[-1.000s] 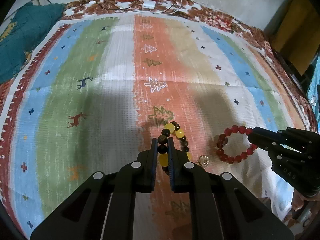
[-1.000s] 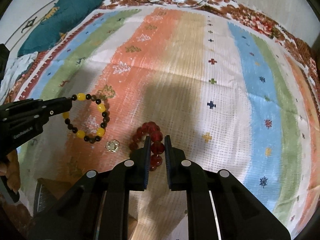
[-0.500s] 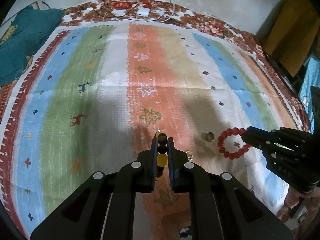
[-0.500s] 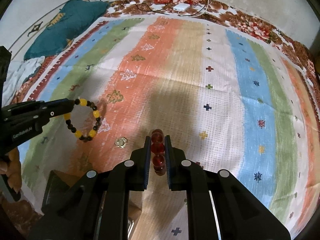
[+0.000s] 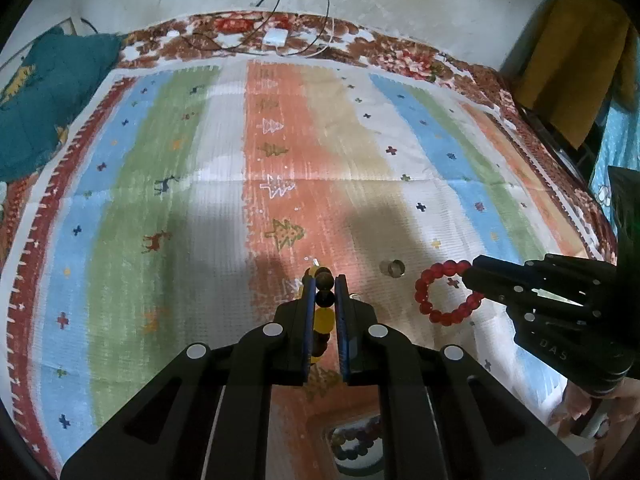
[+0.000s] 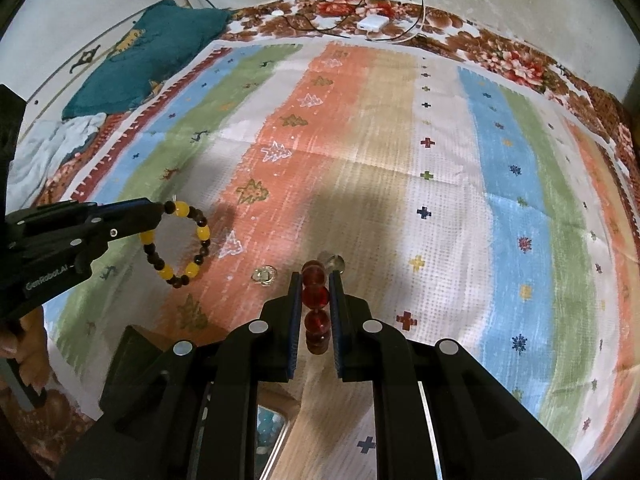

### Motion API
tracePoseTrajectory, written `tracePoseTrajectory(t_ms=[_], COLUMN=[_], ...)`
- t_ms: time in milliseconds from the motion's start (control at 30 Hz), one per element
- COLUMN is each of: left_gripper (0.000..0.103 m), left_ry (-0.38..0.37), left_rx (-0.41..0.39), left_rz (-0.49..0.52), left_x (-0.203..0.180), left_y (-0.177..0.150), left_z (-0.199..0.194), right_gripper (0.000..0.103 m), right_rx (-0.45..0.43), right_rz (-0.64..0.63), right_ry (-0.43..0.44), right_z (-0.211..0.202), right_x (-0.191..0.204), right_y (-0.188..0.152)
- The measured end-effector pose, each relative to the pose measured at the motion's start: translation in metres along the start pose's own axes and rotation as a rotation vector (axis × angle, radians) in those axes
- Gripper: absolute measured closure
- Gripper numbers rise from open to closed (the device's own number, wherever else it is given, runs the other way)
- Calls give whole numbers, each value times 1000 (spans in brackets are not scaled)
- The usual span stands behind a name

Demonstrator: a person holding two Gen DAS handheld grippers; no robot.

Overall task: Organize jewelry
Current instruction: 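Carry both bracelets over the tin, lower them in and open both tools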

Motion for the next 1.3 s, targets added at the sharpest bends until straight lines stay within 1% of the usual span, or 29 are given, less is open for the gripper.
tracePoseTrajectory(t_ms=[333,667,833,1133,1300], left_gripper=[94,94,94,94,94], left_ry=[-15,6,2,7,1], left_rx=[-31,-62,-81,-102,-125], left_rz=[8,24,31,33,45], left_x=[-8,-15,-21,-28,-33], left_y=[-6,-14,-18,-25,-30], left_z=[-18,-34,-42,-52,-64], right_gripper=[89,89,89,89,89], right_rx=[-27,-74,-95,-116,-134], right_rz=[-23,-25,-3,-28,-33], right_ry=[-9,-18,19,11,32], right_z=[-14,-33,-43,-54,-63], right_x=[9,13,15,22,25], right_y=[-6,-14,-17,-23,-26])
Point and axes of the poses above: each gripper's, at about its wrist camera, not at the fingertips, and z roughly the way its jaws point, x to its left, y to its top, the point moved 8 cm from there along z, roughly the way its jaws point, and after that the axes turned 10 degrees about x, right-handed, at the moved point
